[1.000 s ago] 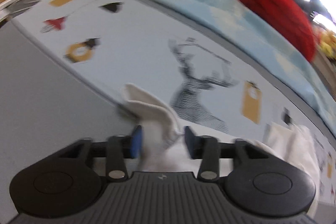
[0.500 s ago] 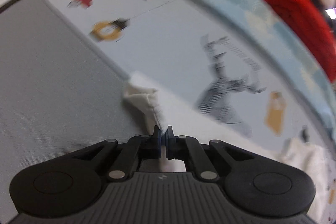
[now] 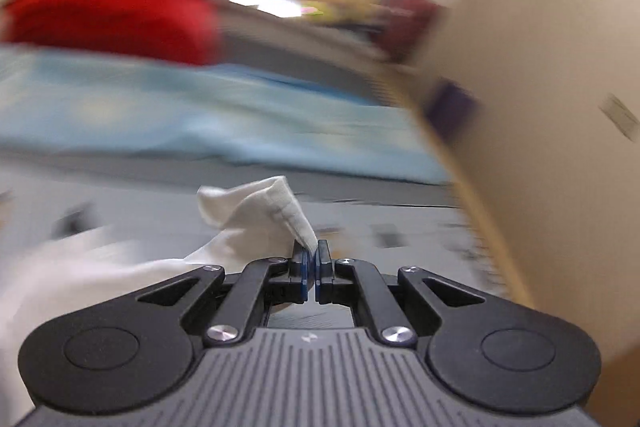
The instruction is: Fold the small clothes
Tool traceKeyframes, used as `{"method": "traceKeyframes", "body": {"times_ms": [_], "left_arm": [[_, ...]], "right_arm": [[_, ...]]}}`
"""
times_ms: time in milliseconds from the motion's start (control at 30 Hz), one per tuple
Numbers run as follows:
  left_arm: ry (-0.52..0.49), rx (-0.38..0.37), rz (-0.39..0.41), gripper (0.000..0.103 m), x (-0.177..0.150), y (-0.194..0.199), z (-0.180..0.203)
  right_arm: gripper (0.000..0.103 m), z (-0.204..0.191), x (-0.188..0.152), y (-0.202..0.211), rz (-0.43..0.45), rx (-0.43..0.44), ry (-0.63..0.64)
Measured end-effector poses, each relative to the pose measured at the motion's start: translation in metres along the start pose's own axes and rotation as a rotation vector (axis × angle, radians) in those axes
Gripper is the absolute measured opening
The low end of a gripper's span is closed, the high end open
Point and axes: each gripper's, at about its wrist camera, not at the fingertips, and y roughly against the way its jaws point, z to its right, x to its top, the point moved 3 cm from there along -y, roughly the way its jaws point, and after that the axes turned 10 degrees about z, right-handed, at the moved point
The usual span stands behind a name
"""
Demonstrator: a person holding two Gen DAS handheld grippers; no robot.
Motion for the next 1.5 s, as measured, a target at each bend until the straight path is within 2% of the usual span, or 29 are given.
{"method": "traceKeyframes", "body": {"times_ms": [67, 167, 200, 233, 300, 333, 433, 533, 633, 700, 800, 833, 967, 1000, 1033, 1067, 1133, 1167, 1200, 1233, 1267, 1367, 1433, 1500], "left_arm": [[-0.043, -0.095, -0.013, 0.003, 0.015, -0.034, 0.080], [-0.047, -0.240, -0.074, 0.006, 0.027, -0.070, 0.171], [-0.068, -0.262, -0.078, 0.015, 0.030, -0.074, 0.188], [-0.097, -0.257, -0.062, 0.029, 0.034, -0.073, 0.199], [-0.167, -0.231, -0.014, 0.048, 0.039, -0.059, 0.203], [-0.195, -0.234, -0.003, 0.049, 0.040, -0.051, 0.197], [-0.259, -0.181, 0.000, 0.049, 0.033, -0.016, 0.151], [-0.299, -0.097, -0.015, 0.049, 0.012, 0.034, 0.070], [-0.313, 0.024, -0.054, 0.049, -0.020, 0.089, -0.023], [-0.301, 0.123, -0.080, 0.049, -0.053, 0.127, -0.089], [-0.199, 0.216, -0.144, 0.049, -0.111, 0.172, -0.170], [-0.162, 0.240, -0.173, 0.049, -0.132, 0.182, -0.192], [-0.075, 0.288, -0.255, 0.049, -0.218, 0.202, -0.260], [-0.050, 0.295, -0.288, 0.049, -0.234, 0.199, -0.271], [-0.008, 0.330, -0.360, 0.047, -0.246, 0.193, -0.283], [0.028, 0.344, -0.385, 0.047, -0.251, 0.189, -0.289], [0.085, 0.318, -0.358, 0.054, -0.251, 0.185, -0.298], [0.079, 0.328, -0.378, 0.056, -0.252, 0.183, -0.300], [0.067, 0.336, -0.413, 0.057, -0.256, 0.178, -0.301], [0.059, 0.341, -0.456, 0.057, -0.262, 0.173, -0.302], [0.051, 0.350, -0.509, 0.057, -0.271, 0.167, -0.304], [-0.014, 0.368, -0.592, 0.057, -0.286, 0.159, -0.307], [-0.062, 0.350, -0.623, 0.055, -0.295, 0.159, -0.302], [-0.099, 0.335, -0.654, 0.052, -0.301, 0.161, -0.302]], "right_arm": [[0.011, -0.001, -0.002, 0.007, 0.009, 0.023, 0.007], [0.014, 0.005, -0.005, 0.015, 0.014, 0.035, 0.013], [0.014, 0.009, -0.006, 0.017, 0.013, 0.033, 0.012], [0.014, 0.014, -0.006, 0.018, 0.009, 0.029, 0.008], [0.014, 0.024, -0.006, 0.020, 0.010, 0.014, -0.008], [0.014, 0.029, -0.005, 0.021, 0.017, 0.008, -0.027], [0.017, 0.039, -0.003, 0.022, 0.027, 0.007, -0.069], [0.025, 0.045, -0.003, 0.019, 0.023, -0.022, -0.088], [0.026, 0.054, -0.007, 0.010, -0.019, -0.071, -0.132], [0.027, 0.060, -0.009, 0.006, -0.028, -0.083, -0.167], [0.042, 0.063, -0.012, 0.002, -0.028, -0.054, -0.218], [0.046, 0.062, -0.013, 0.001, -0.026, -0.035, -0.228], [0.050, 0.049, -0.016, -0.008, -0.048, 0.034, -0.229], [0.050, 0.045, -0.017, -0.010, -0.058, 0.039, -0.222], [0.050, 0.040, -0.018, -0.014, -0.067, 0.035, -0.210], [0.050, 0.035, -0.019, -0.016, -0.075, 0.024, -0.194], [0.049, 0.030, -0.022, -0.023, -0.089, -0.011, -0.165], [0.048, 0.028, -0.024, -0.025, -0.093, -0.036, -0.159], [0.035, 0.028, -0.025, -0.026, -0.094, -0.055, -0.160], [0.010, 0.029, -0.026, -0.026, -0.088, -0.063, -0.170], [0.002, 0.031, -0.027, -0.024, -0.083, -0.058, -0.192], [0.000, 0.045, -0.030, -0.013, -0.061, -0.064, -0.293], [0.000, 0.061, -0.036, -0.004, -0.065, -0.122, -0.360], [0.000, 0.082, -0.051, 0.003, -0.117, -0.202, -0.451]]}}
